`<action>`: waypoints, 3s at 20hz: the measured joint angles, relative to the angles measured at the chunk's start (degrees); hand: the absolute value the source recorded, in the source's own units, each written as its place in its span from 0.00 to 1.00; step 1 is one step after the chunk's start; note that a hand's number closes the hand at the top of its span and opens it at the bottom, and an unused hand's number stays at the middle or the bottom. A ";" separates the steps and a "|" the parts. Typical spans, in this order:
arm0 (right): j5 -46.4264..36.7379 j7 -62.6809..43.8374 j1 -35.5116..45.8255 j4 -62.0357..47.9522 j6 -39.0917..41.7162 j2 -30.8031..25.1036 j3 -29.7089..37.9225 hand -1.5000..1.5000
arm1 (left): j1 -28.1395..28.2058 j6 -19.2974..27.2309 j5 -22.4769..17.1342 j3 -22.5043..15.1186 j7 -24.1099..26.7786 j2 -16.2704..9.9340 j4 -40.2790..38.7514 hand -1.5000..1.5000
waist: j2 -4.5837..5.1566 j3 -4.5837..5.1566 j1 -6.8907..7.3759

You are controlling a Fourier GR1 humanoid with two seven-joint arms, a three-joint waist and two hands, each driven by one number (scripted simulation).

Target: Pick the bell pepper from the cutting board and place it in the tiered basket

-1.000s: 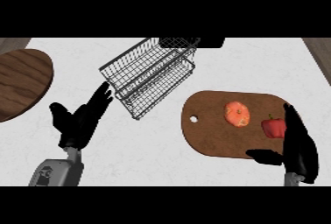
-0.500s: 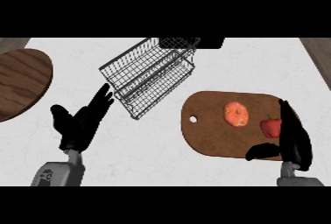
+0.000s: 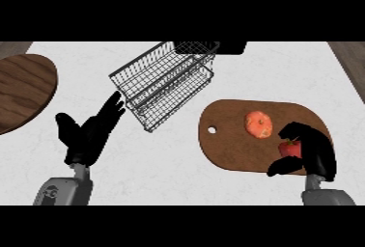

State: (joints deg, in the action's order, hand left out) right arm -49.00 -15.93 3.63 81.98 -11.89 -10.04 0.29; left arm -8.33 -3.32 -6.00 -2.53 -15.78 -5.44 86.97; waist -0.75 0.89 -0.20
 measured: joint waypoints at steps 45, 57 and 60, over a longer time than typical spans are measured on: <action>32.31 -6.64 51.01 10.53 45.69 -14.29 7.18 1.00 | -0.90 -1.74 0.53 1.95 -0.06 0.04 -0.77 0.50 | 0.61 -0.90 0.98; 24.69 -9.31 67.93 -12.16 34.08 -3.31 2.30 1.00 | -0.62 -2.63 0.92 1.58 1.61 0.60 -1.00 0.50 | 0.88 -0.90 1.48; 22.95 -5.42 68.48 -17.62 30.17 -0.89 1.71 1.00 | -0.93 -2.93 0.84 1.86 1.96 0.52 -1.46 0.50 | 0.94 -0.92 1.52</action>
State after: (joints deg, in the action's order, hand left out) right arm -26.05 -21.35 72.11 64.36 18.28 -10.93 2.00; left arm -9.26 -6.25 -5.16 -0.67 -13.82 -4.92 85.51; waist 0.20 -0.03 1.32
